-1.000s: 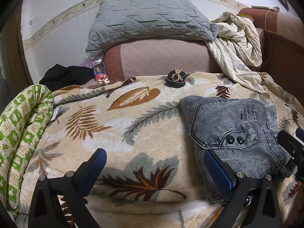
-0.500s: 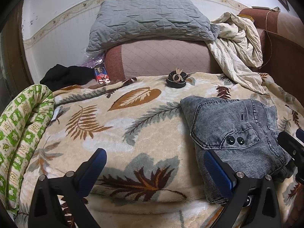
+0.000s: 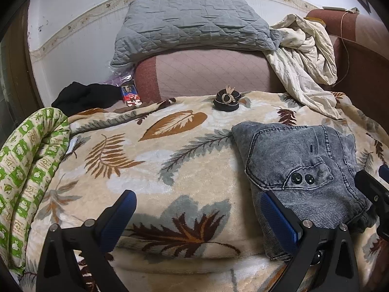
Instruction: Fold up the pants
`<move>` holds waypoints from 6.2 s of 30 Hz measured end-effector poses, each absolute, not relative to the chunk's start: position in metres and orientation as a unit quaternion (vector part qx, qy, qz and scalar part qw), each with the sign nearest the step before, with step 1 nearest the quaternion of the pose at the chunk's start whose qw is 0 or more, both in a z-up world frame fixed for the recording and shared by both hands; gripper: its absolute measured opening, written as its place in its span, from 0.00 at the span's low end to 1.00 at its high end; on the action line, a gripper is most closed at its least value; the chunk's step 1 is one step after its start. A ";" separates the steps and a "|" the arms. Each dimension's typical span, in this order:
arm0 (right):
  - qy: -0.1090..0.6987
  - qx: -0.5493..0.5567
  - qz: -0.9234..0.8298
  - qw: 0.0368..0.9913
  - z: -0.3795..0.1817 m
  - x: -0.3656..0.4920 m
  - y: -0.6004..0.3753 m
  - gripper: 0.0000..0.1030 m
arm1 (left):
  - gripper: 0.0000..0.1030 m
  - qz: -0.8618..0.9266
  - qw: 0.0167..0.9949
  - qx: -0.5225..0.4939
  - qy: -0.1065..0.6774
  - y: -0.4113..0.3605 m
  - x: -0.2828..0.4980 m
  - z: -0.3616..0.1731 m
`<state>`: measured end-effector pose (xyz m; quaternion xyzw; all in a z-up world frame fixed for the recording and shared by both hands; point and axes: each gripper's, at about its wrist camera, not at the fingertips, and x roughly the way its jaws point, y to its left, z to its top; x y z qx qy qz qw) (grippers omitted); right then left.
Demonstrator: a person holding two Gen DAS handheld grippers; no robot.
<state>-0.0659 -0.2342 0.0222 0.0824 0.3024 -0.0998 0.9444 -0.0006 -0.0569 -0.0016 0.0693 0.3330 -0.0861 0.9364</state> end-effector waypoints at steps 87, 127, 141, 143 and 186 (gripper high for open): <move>0.307 0.081 -0.089 0.944 0.020 -0.066 -0.233 0.99 | 1.00 -0.089 0.933 0.055 0.343 -0.057 0.002 0.000; 0.304 0.078 -0.093 0.945 0.024 -0.066 -0.232 0.99 | 1.00 -0.089 0.933 0.045 0.346 -0.057 0.001 0.002; 0.304 0.075 -0.090 0.946 0.023 -0.066 -0.231 0.99 | 1.00 -0.090 0.934 0.045 0.344 -0.058 0.000 0.004; 0.304 0.075 -0.090 0.946 0.023 -0.066 -0.231 0.99 | 1.00 -0.088 0.934 0.046 0.344 -0.058 0.000 0.004; 0.312 0.075 -0.086 0.943 0.018 -0.065 -0.229 0.99 | 1.00 -0.096 0.927 0.042 0.361 -0.057 0.004 -0.005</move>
